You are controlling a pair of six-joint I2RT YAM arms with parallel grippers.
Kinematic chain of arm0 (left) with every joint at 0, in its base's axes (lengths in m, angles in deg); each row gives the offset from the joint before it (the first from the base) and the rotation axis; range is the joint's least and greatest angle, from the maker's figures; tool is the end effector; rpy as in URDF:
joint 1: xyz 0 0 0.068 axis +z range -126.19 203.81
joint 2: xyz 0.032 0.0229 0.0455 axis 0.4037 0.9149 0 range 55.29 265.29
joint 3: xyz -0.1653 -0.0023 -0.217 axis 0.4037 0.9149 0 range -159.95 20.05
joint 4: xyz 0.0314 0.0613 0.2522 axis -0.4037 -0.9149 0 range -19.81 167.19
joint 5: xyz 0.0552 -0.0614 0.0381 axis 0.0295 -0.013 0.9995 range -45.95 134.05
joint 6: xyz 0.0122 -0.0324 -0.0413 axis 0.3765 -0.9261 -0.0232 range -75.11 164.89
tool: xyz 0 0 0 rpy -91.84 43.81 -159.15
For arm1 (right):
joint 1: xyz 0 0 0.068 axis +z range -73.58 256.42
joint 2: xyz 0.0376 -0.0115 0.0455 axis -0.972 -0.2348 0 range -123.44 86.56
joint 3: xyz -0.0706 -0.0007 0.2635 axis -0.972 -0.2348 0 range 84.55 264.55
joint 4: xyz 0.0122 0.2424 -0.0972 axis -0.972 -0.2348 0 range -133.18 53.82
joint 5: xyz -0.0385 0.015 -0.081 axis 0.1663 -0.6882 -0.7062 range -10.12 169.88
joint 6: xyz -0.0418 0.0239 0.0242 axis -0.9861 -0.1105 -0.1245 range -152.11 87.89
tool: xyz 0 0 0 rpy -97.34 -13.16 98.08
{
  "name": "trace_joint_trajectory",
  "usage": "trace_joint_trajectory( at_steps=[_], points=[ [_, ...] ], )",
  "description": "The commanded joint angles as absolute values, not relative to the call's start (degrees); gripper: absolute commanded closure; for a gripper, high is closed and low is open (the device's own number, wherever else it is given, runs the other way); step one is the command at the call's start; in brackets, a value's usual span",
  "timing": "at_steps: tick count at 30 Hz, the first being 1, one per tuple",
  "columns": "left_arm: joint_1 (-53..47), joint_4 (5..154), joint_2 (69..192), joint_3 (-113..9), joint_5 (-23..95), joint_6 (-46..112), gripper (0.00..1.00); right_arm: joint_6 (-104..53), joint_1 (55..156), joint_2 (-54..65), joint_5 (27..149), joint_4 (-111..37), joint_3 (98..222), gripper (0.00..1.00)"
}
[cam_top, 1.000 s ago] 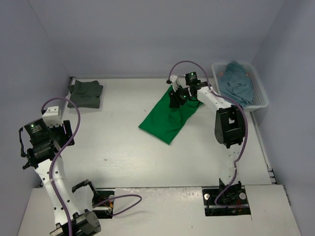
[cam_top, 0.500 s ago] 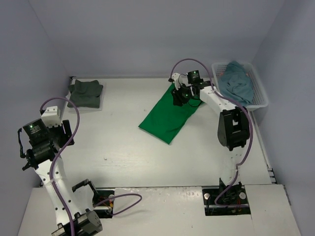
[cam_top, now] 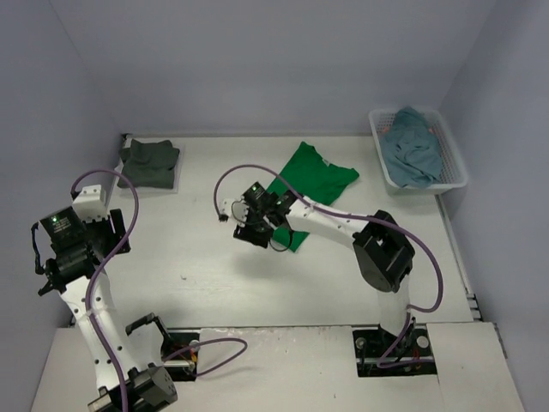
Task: Fold and stack the t-shirts
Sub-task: Fold the tshirt
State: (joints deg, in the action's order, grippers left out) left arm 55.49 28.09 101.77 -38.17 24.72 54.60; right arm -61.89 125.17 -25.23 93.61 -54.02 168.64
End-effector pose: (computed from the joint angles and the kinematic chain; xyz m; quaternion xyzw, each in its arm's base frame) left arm 0.1351 0.0694 0.3482 -0.0953 0.8816 0.0137 0.4621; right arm 0.2831 0.3354 0.2204 -0.6167 0.6829 0.1711 0.3523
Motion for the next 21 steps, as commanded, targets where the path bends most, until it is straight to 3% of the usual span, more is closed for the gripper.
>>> trace_joint_trajectory(
  at_steps=[1, 10, 21],
  points=[
    [56.0, 29.9, 101.7, -39.6, 23.7, 54.3, 0.41, -60.1, 125.7, -23.8, 82.3, -54.3, 168.3, 0.48],
    [55.9, 29.9, 101.5, -39.6, 23.6, 54.5, 0.41, -59.8, 130.5, -27.1, 61.8, -50.6, 165.8, 0.43],
    [55.9, 30.0, 101.5, -39.5, 23.7, 54.6, 0.41, -58.6, 132.5, -30.2, 61.4, -50.2, 164.0, 0.39]
  ],
)
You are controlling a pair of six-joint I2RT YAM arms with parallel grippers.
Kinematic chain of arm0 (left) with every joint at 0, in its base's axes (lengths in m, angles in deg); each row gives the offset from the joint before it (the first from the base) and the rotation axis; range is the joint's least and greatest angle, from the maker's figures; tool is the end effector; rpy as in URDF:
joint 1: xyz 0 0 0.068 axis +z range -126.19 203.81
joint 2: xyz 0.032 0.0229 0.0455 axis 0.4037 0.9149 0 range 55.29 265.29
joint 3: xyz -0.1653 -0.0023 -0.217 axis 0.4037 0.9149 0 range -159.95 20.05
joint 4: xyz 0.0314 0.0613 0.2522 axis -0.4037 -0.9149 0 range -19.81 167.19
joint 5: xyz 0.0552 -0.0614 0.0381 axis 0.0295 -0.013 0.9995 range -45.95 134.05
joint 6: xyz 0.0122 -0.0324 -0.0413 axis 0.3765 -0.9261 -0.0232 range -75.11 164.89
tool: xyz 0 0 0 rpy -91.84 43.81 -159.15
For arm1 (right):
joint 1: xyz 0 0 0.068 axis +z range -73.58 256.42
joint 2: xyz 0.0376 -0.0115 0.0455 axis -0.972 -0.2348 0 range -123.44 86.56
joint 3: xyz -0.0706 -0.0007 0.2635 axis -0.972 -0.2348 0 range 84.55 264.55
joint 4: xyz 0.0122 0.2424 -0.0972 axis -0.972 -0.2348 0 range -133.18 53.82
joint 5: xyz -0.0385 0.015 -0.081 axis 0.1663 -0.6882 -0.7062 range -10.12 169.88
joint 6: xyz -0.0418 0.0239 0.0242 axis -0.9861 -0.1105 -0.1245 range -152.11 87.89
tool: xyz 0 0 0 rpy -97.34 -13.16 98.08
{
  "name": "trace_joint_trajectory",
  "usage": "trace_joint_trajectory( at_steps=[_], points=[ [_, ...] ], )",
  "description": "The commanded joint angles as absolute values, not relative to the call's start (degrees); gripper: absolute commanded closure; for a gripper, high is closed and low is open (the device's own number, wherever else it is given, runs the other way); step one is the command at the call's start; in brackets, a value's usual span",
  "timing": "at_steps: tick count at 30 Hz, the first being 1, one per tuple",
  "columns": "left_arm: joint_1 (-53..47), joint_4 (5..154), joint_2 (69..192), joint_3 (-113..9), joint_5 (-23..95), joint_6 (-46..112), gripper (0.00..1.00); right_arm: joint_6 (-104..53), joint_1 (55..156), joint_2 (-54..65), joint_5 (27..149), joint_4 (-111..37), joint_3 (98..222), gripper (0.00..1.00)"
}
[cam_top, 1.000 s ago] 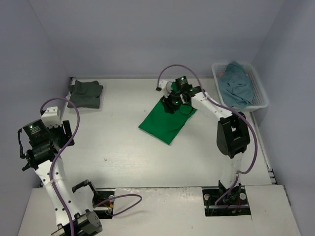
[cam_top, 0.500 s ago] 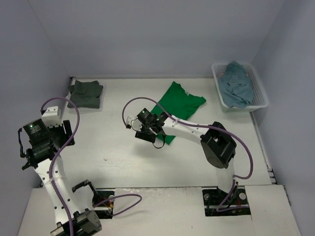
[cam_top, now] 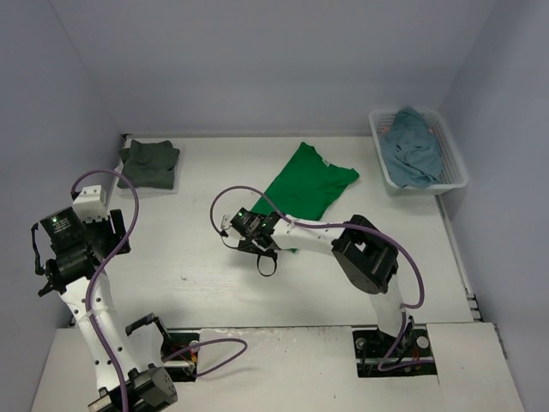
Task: Fold and stack the t-shirts
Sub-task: Fold the tshirt
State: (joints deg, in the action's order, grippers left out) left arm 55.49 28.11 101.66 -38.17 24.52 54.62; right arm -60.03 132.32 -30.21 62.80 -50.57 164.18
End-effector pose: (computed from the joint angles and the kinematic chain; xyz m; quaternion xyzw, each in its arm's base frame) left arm 0.1348 0.0691 0.3485 -0.0941 0.8810 0.0127 0.4634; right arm 0.2541 0.3564 0.1646 -0.5873 0.7275 -0.0573 0.3501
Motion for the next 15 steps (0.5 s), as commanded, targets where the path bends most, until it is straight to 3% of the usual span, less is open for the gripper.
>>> trace_joint_trajectory(
  at_steps=[1, 15],
  points=[
    [56.0, 30.0, 101.5, -39.5, 23.7, 54.6, 0.41, -58.6, 132.5, -30.2, 61.2, -50.2, 163.9, 0.39],
    [55.9, 29.7, 101.8, -39.7, 23.6, 54.6, 0.41, -59.7, 131.8, -34.9, 57.7, -48.2, 160.0, 0.38]
  ],
)
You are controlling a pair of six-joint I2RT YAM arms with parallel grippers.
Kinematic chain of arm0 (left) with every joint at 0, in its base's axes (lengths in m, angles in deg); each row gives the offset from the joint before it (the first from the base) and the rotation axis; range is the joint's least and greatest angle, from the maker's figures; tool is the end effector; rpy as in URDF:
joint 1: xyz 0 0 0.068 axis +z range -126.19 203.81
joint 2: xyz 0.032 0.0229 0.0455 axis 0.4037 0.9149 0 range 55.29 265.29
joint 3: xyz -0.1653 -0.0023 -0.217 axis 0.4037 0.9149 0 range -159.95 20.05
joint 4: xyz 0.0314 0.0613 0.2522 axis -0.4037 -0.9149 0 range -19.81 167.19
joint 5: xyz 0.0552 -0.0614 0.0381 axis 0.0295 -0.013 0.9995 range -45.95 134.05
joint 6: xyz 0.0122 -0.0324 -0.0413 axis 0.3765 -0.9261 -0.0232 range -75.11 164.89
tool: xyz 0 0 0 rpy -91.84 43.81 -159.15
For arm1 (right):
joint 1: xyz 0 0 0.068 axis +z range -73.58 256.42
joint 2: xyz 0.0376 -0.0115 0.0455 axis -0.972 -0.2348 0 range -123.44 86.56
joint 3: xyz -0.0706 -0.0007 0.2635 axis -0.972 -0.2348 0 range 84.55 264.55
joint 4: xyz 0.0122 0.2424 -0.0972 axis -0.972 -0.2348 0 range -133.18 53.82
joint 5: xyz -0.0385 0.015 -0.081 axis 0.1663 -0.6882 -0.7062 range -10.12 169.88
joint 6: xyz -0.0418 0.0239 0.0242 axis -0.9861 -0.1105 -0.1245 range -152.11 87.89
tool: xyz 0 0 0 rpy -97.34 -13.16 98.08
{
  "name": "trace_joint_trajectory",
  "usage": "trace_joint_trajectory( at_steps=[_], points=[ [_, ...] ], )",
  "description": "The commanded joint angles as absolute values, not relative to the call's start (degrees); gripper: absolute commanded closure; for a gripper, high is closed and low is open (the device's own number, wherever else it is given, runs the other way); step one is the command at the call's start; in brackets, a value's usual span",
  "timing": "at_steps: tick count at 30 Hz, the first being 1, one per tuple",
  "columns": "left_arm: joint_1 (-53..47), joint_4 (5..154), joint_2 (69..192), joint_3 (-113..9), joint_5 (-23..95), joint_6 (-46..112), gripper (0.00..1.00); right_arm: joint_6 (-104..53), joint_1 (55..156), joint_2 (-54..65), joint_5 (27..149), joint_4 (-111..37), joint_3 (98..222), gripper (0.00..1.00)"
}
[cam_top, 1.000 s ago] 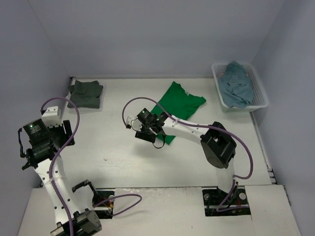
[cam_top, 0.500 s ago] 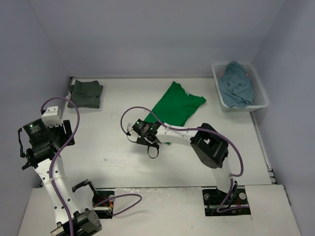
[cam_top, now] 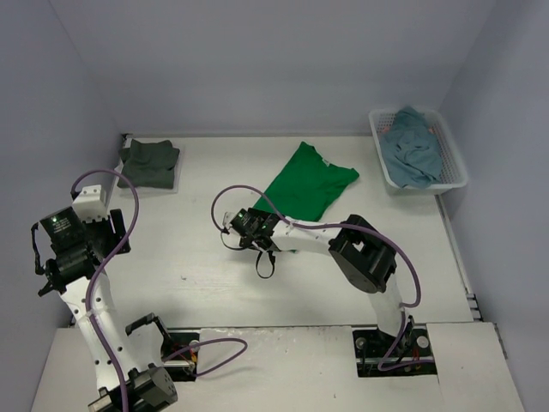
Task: Fold and stack the t-shirts
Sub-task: Fold the tshirt
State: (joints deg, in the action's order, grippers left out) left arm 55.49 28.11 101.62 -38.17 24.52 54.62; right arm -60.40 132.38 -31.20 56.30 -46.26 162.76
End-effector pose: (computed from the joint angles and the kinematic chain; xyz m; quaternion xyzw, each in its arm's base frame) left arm 0.1346 0.0690 0.3486 -0.0940 0.8809 0.0128 0.4637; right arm 0.2577 0.3558 0.1562 -0.5640 0.7287 -0.1054 0.3739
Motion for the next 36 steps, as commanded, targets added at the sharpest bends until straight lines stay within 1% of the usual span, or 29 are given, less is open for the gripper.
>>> trace_joint_trajectory(
  at_steps=[1, 5, 8, 12, 14, 15, 16, 19, 21, 22, 23, 24, 36],
  points=[
    [56.0, 29.7, 102.0, -39.8, 23.6, 54.6, 0.41, -59.8, 131.7, -35.2, 57.7, -48.2, 159.8, 0.39],
    [55.9, 29.6, 102.0, -39.9, 23.7, 54.6, 0.41, -60.1, 130.9, -35.3, 58.7, -48.2, 159.0, 0.39],
    [55.9, 29.6, 102.2, -39.9, 23.6, 54.6, 0.41, -60.1, 130.6, -35.3, 60.1, -48.3, 158.1, 0.43],
    [55.9, 29.6, 102.4, -40.0, 23.6, 54.7, 0.41, -60.1, 130.5, -35.4, 61.7, -48.7, 157.7, 0.57],
    [55.9, 29.5, 102.5, -40.1, 23.5, 54.6, 0.41, -59.7, 130.3, -35.5, 62.6, -49.3, 158.2, 0.6],
    [56.0, 29.5, 102.5, -40.2, 23.5, 54.6, 0.41, -59.7, 130.2, -35.4, 63.7, -49.7, 158.5, 0.66],
    [56.0, 29.4, 102.5, -40.2, 23.5, 54.6, 0.41, -59.7, 130.2, -35.2, 64.1, -49.8, 158.5, 0.66],
    [55.9, 29.3, 102.4, -40.2, 23.5, 54.6, 0.41, -59.5, 130.2, -34.7, 66.0, -50.8, 159.3, 0.73],
    [56.0, 29.3, 102.5, -40.3, 23.4, 54.6, 0.41, -59.4, 130.3, -34.0, 67.2, -51.3, 160.2, 0.8],
    [56.0, 29.3, 102.5, -40.2, 23.4, 54.6, 0.41, -59.3, 130.3, -33.7, 67.8, -51.9, 160.5, 0.83],
    [55.9, 29.2, 102.5, -40.2, 23.4, 54.6, 0.41, -59.0, 130.4, -33.4, 69.4, -52.4, 160.9, 0.93],
    [56.0, 29.3, 102.5, -40.2, 23.4, 54.6, 0.41, -58.8, 130.4, -32.6, 70.1, -53.0, 161.6, 1.0],
    [56.0, 29.4, 101.8, -40.1, 23.3, 54.6, 0.41, -58.4, 131.5, -24.3, 85.5, -58.9, 167.5, 1.0]
  ],
)
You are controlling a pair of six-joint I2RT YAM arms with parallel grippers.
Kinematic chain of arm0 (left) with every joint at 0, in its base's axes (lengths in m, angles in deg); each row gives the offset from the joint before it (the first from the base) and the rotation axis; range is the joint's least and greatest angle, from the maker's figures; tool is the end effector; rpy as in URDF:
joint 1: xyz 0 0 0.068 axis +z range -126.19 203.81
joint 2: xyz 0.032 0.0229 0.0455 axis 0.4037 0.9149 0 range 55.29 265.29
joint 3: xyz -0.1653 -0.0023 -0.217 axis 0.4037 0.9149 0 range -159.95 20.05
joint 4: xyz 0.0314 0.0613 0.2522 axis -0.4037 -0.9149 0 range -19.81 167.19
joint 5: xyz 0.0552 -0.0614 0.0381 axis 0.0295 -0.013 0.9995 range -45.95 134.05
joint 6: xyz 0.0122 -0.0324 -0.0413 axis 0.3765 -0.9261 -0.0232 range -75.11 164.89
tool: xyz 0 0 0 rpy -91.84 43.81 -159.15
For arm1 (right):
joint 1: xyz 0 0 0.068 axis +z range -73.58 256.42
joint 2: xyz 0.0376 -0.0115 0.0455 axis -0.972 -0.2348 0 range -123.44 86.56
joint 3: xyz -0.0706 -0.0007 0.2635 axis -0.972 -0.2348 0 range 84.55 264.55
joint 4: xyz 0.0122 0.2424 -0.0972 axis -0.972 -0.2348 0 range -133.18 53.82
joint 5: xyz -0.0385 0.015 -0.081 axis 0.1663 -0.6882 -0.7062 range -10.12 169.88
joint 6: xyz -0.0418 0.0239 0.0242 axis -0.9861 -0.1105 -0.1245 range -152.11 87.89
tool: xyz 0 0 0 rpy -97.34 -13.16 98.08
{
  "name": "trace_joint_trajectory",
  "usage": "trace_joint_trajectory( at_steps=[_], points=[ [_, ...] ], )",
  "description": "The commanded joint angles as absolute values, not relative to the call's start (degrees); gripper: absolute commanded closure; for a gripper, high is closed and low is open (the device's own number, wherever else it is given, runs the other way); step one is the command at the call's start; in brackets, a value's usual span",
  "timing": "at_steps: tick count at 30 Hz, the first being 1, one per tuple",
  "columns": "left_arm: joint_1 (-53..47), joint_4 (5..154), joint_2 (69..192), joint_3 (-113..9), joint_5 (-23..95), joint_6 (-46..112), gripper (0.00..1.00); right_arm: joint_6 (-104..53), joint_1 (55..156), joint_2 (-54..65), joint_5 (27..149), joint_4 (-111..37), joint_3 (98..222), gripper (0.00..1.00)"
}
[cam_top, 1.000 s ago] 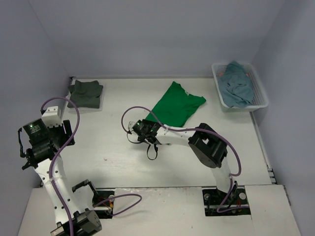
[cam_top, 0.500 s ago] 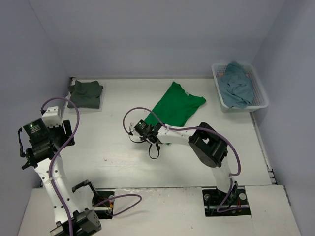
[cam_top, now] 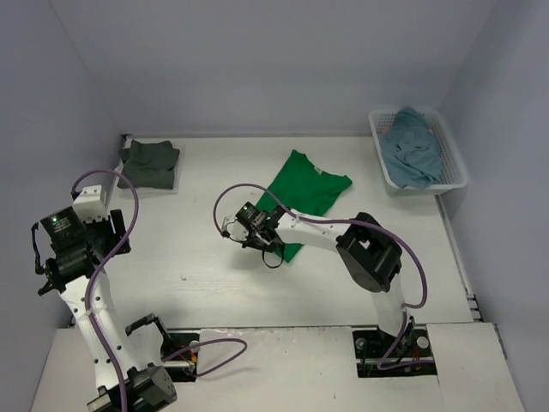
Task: Fold and stack the t-shirts
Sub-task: Fold the tshirt
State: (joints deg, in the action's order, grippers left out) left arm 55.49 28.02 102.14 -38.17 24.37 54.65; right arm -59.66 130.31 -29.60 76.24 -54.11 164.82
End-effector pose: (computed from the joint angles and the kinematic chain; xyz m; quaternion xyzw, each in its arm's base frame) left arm 0.1364 0.0700 0.3473 -0.0944 0.8830 0.0098 0.4597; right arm 0.2581 0.3498 0.1671 -0.6123 0.7265 0.0413 0.3091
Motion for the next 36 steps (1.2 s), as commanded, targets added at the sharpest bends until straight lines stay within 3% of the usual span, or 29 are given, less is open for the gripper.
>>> trace_joint_trajectory(
  at_steps=[1, 14, 36],
  points=[
    [55.9, 29.5, 101.7, -40.1, 23.3, 54.6, 0.41, -58.4, 131.7, -23.8, 86.4, -59.2, 168.2, 1.0],
    [55.9, 29.4, 102.0, -40.1, 23.0, 54.7, 0.41, -59.3, 130.8, -13.6, 96.7, -60.2, 173.0, 1.0],
    [55.9, 29.5, 102.3, -40.1, 23.4, 54.6, 0.41, -63.8, 105.3, -20.1, 114.9, -60.9, 179.2, 1.0]
  ],
)
